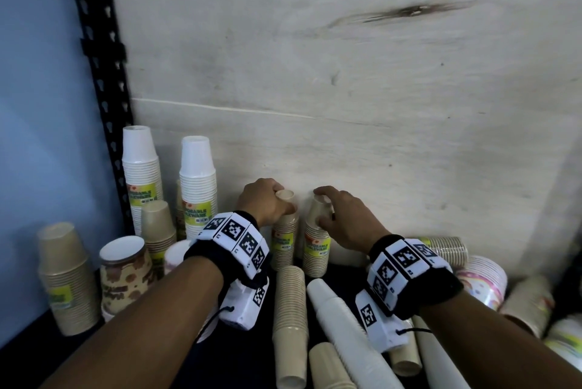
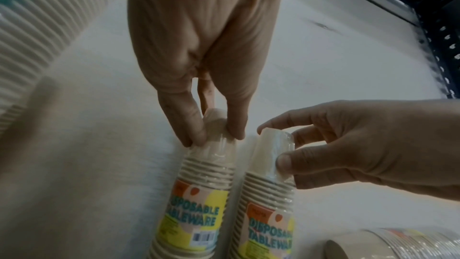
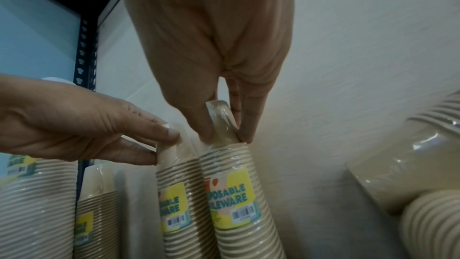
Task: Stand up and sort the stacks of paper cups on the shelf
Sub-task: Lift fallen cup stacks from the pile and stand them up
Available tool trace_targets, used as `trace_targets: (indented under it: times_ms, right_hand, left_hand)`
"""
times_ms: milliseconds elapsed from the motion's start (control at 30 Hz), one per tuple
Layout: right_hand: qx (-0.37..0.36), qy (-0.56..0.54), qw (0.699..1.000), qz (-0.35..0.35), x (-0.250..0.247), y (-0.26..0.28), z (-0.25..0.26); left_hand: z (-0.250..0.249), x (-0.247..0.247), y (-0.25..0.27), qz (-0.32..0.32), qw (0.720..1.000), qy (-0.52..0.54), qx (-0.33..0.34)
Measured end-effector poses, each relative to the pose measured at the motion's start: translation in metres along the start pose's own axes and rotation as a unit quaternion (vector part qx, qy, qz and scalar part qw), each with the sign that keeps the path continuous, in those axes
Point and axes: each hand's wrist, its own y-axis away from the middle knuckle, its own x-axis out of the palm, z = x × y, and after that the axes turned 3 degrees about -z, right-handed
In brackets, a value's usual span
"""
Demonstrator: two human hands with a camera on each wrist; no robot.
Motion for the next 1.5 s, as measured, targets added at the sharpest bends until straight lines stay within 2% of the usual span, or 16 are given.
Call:
trace_targets:
  times_ms: [167,300,400,500,567,667,767,867,1033,1200,1367,1500]
  right_hand:
    - [-0.004,0.000,1.000,0.001,0.000,0.000,-0.001]
    - [-0.003,0.005,1.000,0.030,-0.004,0.006,0.000]
    - [0.021,0.006,0.999,0.026,-0.009,0.018,0.000]
    - [0.039,0.021,0.999,0.026,-0.018,0.032,0.000]
    - [0.038,0.036,0.998,0.031,-0.025,0.043,-0.002]
    - [0.034,0.048,0.997,0.058,-0.036,0.063,-0.003]
    - [0.045,0.061,0.990,0.117,-0.048,0.084,0.001]
    - [0.054,0.075,0.982,0.166,-0.053,0.108,0.001]
    - [0.078,0.108,0.958,0.252,-0.042,0.131,0.006]
    - [0.084,0.145,0.943,0.287,-0.031,0.130,0.012]
    - [0.095,0.172,0.929,0.313,-0.024,0.124,0.016]
    - [0.106,0.157,0.919,0.346,-0.020,0.117,0.018]
  left_hand:
    - [0.000,-0.001,0.002,0.008,1.000,-0.014,-0.002]
    - [-0.001,-0.007,0.011,0.002,0.999,-0.039,-0.028]
    - [-0.009,-0.017,0.022,-0.036,0.998,-0.054,-0.018]
    - [-0.021,-0.028,0.041,-0.033,0.998,-0.057,0.010]
    - [-0.027,-0.033,0.058,0.005,0.998,-0.061,0.029]
    - [-0.028,-0.032,0.081,0.102,0.989,-0.104,0.041]
    - [-0.023,-0.024,0.101,0.209,0.965,-0.156,0.013]
    - [-0.019,-0.016,0.125,0.283,0.942,-0.181,-0.008]
    - [-0.014,-0.009,0.157,0.330,0.921,-0.204,-0.035]
    - [-0.003,-0.001,0.166,0.370,0.914,-0.140,-0.085]
    - [0.002,0.006,0.167,0.364,0.918,-0.095,-0.124]
    - [0.006,0.003,0.164,0.329,0.930,-0.073,-0.147]
